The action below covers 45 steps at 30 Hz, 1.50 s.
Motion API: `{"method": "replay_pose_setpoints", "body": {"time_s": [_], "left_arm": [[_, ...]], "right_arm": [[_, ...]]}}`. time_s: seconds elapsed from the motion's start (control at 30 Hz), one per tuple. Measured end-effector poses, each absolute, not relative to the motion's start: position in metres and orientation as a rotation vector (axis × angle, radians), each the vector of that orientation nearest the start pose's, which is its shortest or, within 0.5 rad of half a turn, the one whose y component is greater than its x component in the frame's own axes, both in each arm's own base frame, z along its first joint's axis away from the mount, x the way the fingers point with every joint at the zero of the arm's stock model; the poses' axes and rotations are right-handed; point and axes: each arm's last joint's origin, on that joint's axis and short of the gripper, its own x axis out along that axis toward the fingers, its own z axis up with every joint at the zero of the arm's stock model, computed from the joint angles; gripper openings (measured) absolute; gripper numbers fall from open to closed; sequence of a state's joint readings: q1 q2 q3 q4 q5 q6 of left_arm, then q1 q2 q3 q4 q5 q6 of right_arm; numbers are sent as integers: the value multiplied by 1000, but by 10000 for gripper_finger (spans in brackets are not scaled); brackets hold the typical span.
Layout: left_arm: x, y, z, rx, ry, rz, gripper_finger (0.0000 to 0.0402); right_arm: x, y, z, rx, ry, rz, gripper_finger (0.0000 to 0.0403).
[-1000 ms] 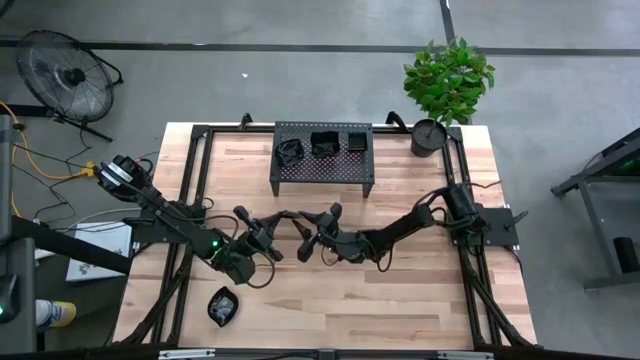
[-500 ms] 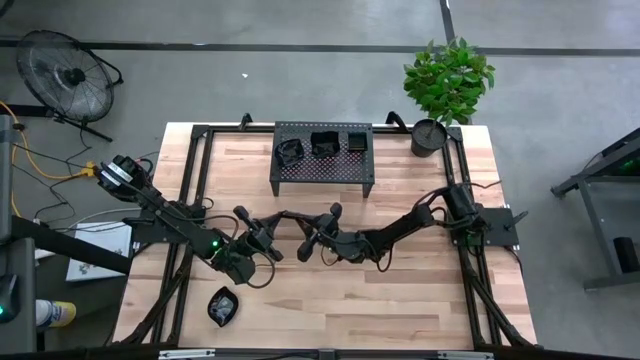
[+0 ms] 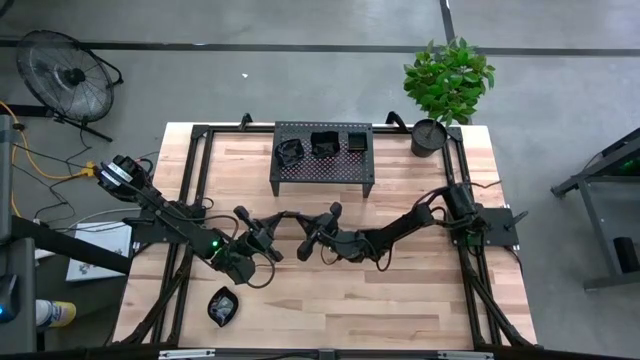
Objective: Pick & Place Mini shaped plates
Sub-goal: Stack the square plate on top of the square plate on the shelf
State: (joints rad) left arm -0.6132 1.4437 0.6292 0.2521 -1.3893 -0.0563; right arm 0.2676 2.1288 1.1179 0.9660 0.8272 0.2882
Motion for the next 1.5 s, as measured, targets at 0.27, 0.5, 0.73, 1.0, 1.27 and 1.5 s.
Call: {"method": "replay_pose_setpoints", "body": {"time_s": [0.27,0.5,0.73,1.0,1.27,1.5], "left_arm": [[229,-127,189,453,305,734,9],[230,-127,189,557,351,700,20],[230,-128,189,693,404,668,38],[231,-129,191,749,419,633,98],[231,-139,206,818,411,595,146],[215,-158,228,916,387,595,150]], "right_arm": [[418,93,147,255,-38,-557,2],[418,93,147,253,-35,-556,1],[418,93,146,250,-28,-553,1],[418,93,146,245,-19,-549,0],[418,93,145,229,9,-544,0],[415,92,152,213,60,-555,0]]}}
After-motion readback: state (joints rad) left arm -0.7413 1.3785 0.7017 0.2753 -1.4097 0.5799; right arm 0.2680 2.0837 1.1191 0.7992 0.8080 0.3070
